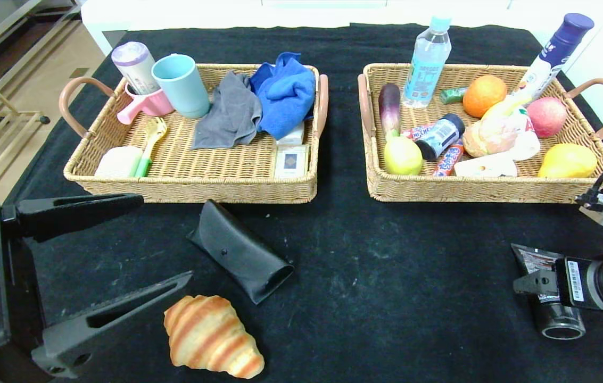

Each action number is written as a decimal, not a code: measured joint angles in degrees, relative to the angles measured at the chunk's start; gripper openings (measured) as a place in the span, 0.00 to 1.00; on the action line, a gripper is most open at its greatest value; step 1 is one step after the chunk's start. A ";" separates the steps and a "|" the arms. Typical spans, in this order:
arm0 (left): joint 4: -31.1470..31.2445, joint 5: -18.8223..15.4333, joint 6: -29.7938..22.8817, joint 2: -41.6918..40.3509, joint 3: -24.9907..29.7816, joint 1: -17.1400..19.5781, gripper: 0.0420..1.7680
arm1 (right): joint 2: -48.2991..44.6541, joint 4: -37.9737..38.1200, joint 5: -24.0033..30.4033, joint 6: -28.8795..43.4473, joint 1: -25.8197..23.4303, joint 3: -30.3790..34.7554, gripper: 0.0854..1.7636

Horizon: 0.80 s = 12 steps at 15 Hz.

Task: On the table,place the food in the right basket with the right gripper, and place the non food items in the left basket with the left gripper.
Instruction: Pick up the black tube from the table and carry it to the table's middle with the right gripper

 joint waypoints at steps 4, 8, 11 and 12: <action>0.09 0.00 0.01 0.00 0.00 0.00 0.97 | 0.98 -0.10 -0.13 0.00 -0.16 0.65 0.97; 0.09 -0.02 0.01 0.00 0.00 0.00 0.97 | 1.50 -0.11 -0.27 0.02 -0.20 0.95 0.92; 0.11 0.00 0.04 0.00 0.00 0.00 0.97 | 1.90 -0.13 -0.33 0.02 -0.07 1.13 0.63; 0.11 -0.02 0.06 0.00 0.00 0.00 0.97 | 1.96 -0.21 -0.33 0.02 0.01 1.17 0.55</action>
